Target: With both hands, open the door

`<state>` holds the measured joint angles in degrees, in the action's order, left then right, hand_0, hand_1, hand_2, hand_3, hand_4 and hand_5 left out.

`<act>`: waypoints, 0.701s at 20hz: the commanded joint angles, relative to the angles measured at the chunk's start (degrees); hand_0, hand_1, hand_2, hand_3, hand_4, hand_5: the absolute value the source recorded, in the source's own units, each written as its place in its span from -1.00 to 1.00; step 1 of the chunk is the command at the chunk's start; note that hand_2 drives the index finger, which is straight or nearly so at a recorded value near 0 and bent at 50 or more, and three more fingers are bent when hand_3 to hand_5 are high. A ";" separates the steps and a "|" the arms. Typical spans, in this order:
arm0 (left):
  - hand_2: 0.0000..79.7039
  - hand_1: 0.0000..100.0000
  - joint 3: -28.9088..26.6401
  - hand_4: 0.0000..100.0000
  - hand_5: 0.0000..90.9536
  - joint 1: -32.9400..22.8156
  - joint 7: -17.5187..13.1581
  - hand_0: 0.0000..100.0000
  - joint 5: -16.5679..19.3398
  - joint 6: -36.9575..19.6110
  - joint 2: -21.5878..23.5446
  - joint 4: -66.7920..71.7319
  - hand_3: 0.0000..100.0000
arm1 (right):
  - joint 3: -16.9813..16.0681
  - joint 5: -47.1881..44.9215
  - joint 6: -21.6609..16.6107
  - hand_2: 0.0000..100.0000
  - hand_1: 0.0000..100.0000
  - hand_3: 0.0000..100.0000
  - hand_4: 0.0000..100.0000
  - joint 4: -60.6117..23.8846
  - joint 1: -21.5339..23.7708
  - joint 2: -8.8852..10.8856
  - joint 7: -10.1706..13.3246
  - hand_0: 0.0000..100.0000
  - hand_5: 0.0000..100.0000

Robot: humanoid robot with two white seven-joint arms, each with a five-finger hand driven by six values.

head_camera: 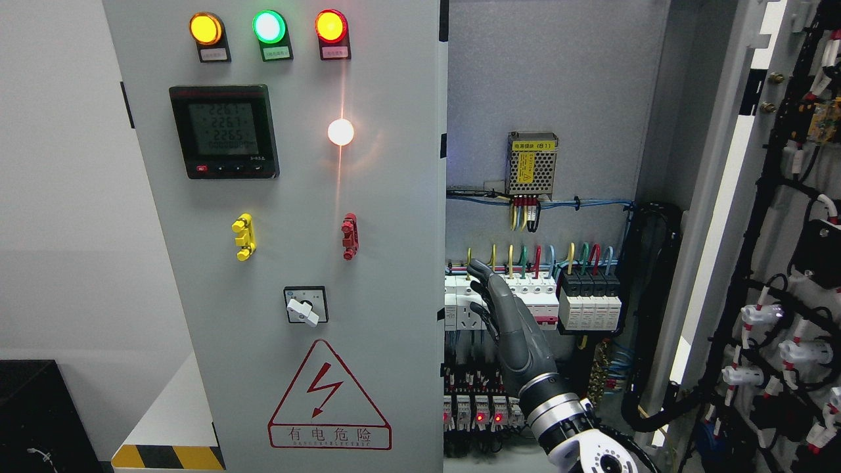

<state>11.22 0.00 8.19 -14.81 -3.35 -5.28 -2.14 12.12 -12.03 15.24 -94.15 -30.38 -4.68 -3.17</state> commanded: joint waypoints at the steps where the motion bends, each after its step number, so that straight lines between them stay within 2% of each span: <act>1: -1.00 -1.00 0.03 -1.00 -1.00 -1.14 -0.01 -1.00 -0.05 0.10 0.18 -0.06 -1.00 | 0.00 -1.15 -0.03 -1.00 -1.00 -1.00 -1.00 1.43 -0.47 0.29 -0.17 -0.62 -1.00; 3: -1.00 -1.00 0.03 -1.00 -1.00 -1.14 -0.01 -1.00 -0.05 0.10 0.18 -0.06 -1.00 | 0.09 -1.15 -0.03 -1.00 -1.00 -1.00 -1.00 1.25 -0.47 0.29 -1.21 -0.62 -1.00; 6: -1.00 -1.00 0.03 -1.00 -1.00 -1.14 -0.01 -1.00 -0.05 0.10 0.18 -0.06 -1.00 | 0.09 -1.15 -0.03 -1.00 -1.00 -1.00 -1.00 1.69 -0.47 0.29 -4.99 -0.62 -1.00; 14: -1.00 -1.00 0.03 -1.00 -1.00 -1.14 -0.01 -1.00 -0.05 0.10 0.18 0.03 -1.00 | -0.17 -2.81 -0.03 -1.00 -1.00 -1.00 -1.00 3.45 -3.02 0.37 -5.53 -0.62 -1.00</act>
<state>11.22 0.00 7.92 -14.85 -3.27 -5.18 -2.16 12.08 -13.36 15.27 -92.42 -32.20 -4.47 -8.49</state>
